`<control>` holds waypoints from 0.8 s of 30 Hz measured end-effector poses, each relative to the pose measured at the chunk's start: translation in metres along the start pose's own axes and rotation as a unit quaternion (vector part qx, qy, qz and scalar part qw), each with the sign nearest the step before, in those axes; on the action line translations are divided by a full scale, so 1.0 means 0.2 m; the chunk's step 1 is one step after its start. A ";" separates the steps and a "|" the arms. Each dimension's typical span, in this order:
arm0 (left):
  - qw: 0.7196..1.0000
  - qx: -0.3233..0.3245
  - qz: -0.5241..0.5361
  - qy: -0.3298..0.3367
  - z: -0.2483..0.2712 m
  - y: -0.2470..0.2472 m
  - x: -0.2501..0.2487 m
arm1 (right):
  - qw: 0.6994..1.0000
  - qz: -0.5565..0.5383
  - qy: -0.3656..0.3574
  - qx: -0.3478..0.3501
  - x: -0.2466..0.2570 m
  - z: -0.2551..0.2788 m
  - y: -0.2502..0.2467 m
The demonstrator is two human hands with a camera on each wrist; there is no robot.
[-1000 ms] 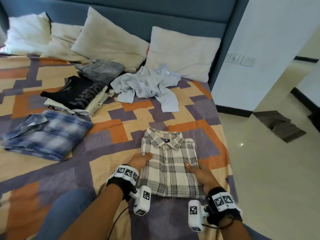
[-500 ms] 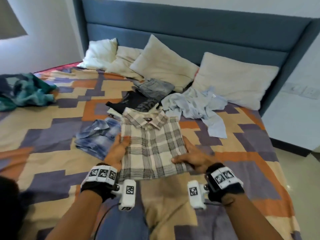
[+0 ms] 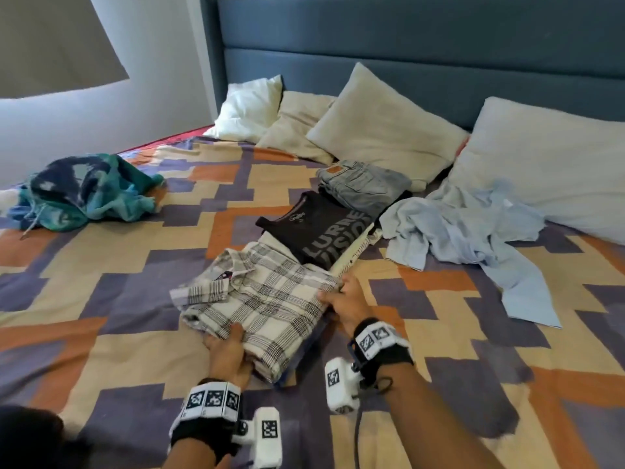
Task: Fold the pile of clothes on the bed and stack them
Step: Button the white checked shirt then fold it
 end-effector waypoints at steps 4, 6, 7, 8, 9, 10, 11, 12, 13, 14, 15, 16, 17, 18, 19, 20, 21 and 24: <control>1.000 0.001 -0.013 0.001 -0.01 -0.02 0.03 | 0.995 -0.104 0.009 -0.005 -0.07 0.09 0.02; 0.999 -0.021 -0.039 0.009 0.04 -0.03 0.02 | 0.992 -0.124 0.008 -0.005 -0.06 0.12 0.02; 0.997 -0.035 -0.058 0.020 0.08 -0.04 0.01 | 0.994 -0.112 0.012 -0.004 -0.05 0.15 0.00; 0.994 -0.053 -0.089 0.034 0.14 -0.05 -0.01 | 0.996 -0.092 0.018 -0.002 -0.05 0.18 -0.01; 0.988 -0.070 -0.131 0.051 0.19 -0.05 -0.05 | 0.998 -0.066 0.025 -0.001 -0.05 0.22 -0.04; 0.979 -0.088 -0.173 0.068 0.26 -0.05 -0.07 | 0.999 -0.038 0.026 -0.003 -0.05 0.26 -0.09; 0.966 -0.111 -0.219 0.078 0.33 -0.04 -0.11 | 1.000 -0.012 0.024 -0.003 -0.03 0.30 -0.15; 0.950 -0.140 -0.267 0.085 0.40 -0.01 -0.15 | 1.000 0.007 0.021 -0.002 -0.01 0.34 -0.22; 0.929 -0.159 -0.316 0.106 0.49 0.03 -0.20 | 1.000 0.019 0.016 -0.002 0.01 0.37 -0.30; 0.910 -0.152 -0.358 0.141 0.53 0.10 -0.24 | 1.000 0.025 0.014 -0.003 0.03 0.40 -0.39; 0.897 -0.114 -0.387 0.183 0.58 0.21 -0.25 | 1.000 0.025 0.013 -0.013 0.05 0.43 -0.49; 0.891 -0.056 -0.393 0.222 0.60 0.32 -0.23 | 0.999 0.021 0.011 -0.030 0.06 0.46 -0.61; 0.886 0.012 -0.392 0.247 0.63 0.45 -0.18 | 0.998 0.022 0.010 -0.053 0.07 0.49 -0.73; 0.874 0.069 -0.401 0.265 0.67 0.56 -0.11 | 0.997 0.028 0.012 -0.076 0.08 0.52 -0.84; 0.856 0.115 -0.426 0.269 0.71 0.67 -0.04 | 0.995 0.040 0.013 -0.094 0.09 0.54 -0.94; 0.836 0.153 -0.452 0.270 0.74 0.78 0.06 | 0.993 0.051 0.010 -0.111 0.10 0.57 -1.04; 0.819 0.190 -0.471 0.269 0.77 0.87 0.16 | 0.990 0.061 0.004 -0.124 0.12 0.59 -1.13; 0.766 0.282 -0.518 0.255 0.79 1.13 0.43 | 0.979 0.116 -0.019 -0.167 0.15 0.56 -1.40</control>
Point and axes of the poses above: each hand's wrist, its own z-axis away from the middle knuckle, its own y-axis out of the palm, x = y × z, the point moved 8 cm from there along -z, towards the middle knuckle, and after that the axes turned 1 degree about z, right-handed, at the moved point
